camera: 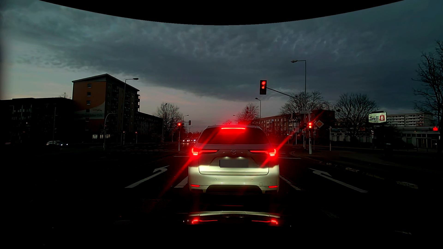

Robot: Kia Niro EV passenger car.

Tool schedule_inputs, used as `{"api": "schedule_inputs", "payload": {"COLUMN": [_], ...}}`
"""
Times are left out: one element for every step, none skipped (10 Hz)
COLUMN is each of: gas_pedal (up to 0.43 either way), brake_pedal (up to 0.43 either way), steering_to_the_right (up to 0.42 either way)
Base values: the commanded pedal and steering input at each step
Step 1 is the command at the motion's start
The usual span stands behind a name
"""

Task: Follow the waypoints while adhering to traffic rules and regulations

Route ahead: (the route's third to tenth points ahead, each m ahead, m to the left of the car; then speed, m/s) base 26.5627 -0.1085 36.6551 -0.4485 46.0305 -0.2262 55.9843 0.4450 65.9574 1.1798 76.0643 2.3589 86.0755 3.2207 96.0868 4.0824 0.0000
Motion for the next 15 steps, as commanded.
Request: {"api": "schedule_inputs", "payload": {"gas_pedal": [0.000, 0.000, 0.000, 0.000, 0.000, 0.000, 0.000, 0.000, 0.000, 0.000, 0.000, 0.000, 0.000, 0.000, 0.000], "brake_pedal": [0.311, 0.311, 0.311, 0.311, 0.311, 0.305, 0.299, 0.280, 0.250, 0.232, 0.213, 0.189, 0.159, 0.146, 0.134], "steering_to_the_right": [-0.010, -0.010, -0.010, -0.010, -0.010, -0.010, -0.010, -0.010, -0.010, -0.010, -0.010, -0.010, -0.010, -0.010, -0.010]}}
